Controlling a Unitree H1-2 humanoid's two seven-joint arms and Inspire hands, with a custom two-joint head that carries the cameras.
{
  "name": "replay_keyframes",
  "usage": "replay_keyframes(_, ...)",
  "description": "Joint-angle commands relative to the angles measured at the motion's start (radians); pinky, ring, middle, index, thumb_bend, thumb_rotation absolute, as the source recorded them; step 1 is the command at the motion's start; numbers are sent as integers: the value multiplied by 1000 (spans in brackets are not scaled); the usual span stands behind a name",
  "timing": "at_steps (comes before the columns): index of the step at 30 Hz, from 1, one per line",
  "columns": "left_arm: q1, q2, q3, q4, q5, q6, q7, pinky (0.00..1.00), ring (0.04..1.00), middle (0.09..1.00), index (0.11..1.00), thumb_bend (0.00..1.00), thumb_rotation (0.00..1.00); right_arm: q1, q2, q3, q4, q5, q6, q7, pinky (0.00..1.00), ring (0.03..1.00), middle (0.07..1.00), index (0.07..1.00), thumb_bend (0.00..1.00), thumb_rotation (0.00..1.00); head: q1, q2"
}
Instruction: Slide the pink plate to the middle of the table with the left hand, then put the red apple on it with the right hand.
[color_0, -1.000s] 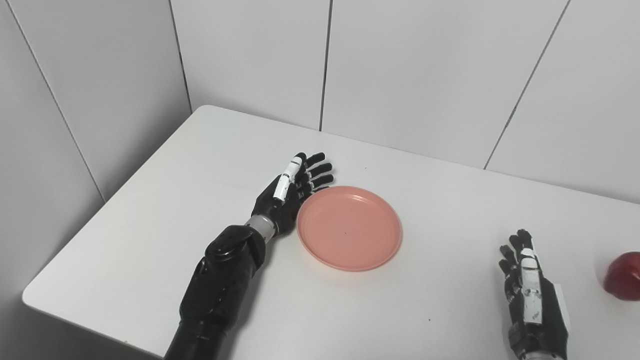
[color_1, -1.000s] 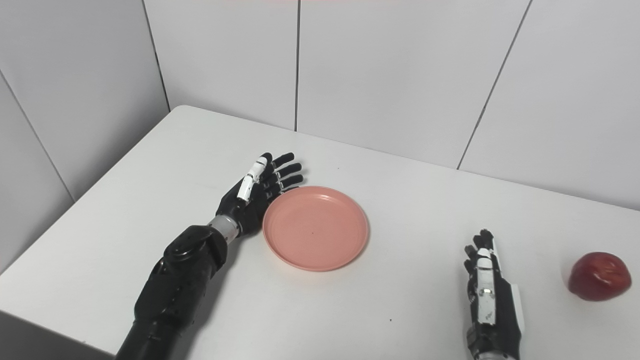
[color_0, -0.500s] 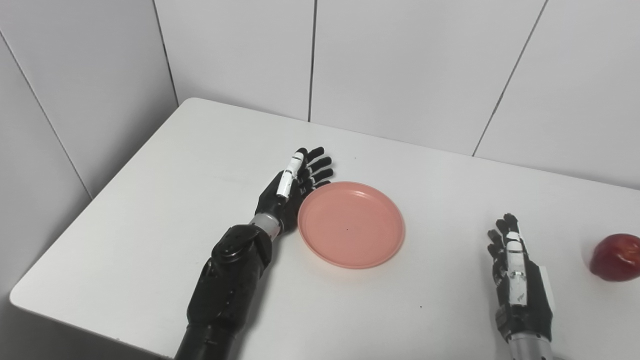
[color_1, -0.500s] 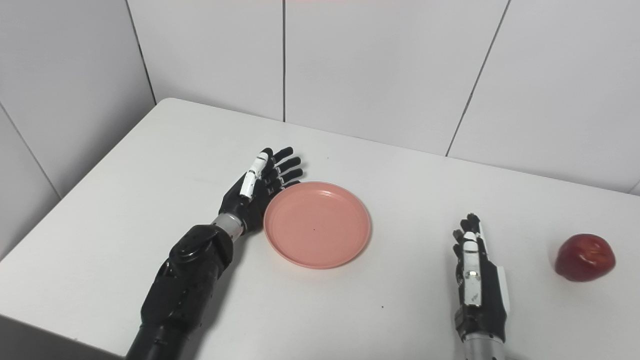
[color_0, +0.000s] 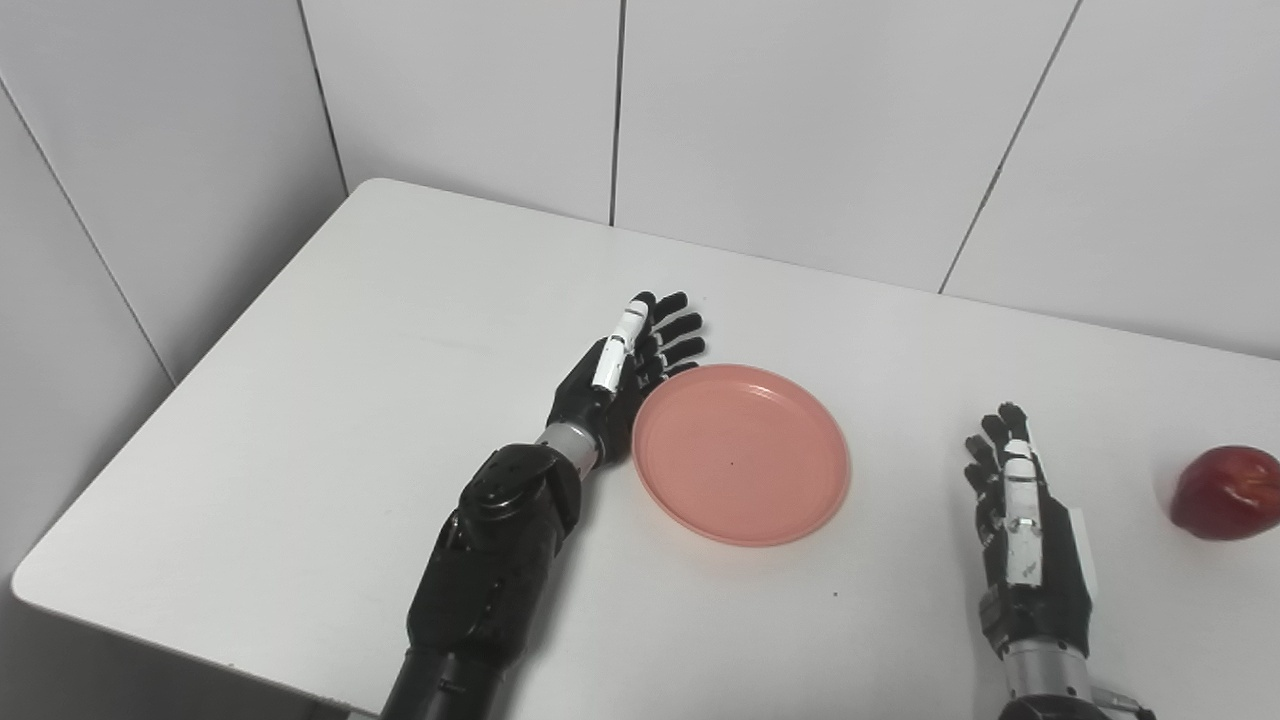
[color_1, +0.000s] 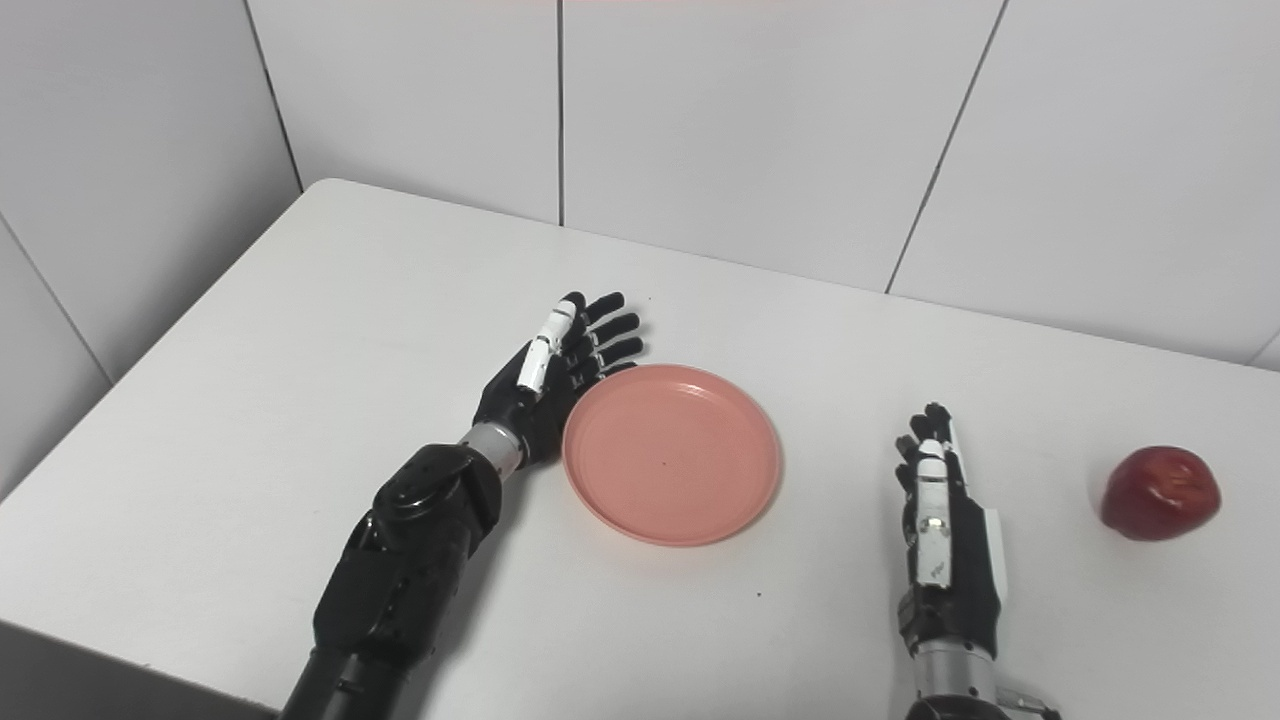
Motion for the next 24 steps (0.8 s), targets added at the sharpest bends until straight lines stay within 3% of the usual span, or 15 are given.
replay_keyframes(1, 7, -13, -11, -11, 9, 20, 2, 871, 874, 877, 861, 340, 1000, -36, 6, 5, -35, -5, -28, -2, 977, 950, 960, 964, 259, 1000, -5, 4)
replay_keyframes(24, 59, -54, -48, -81, -13, 51, -15, 872, 878, 886, 869, 353, 1000, -45, 38, 14, -47, -35, 5, -36, 987, 951, 962, 962, 260, 1000, -99, 28)
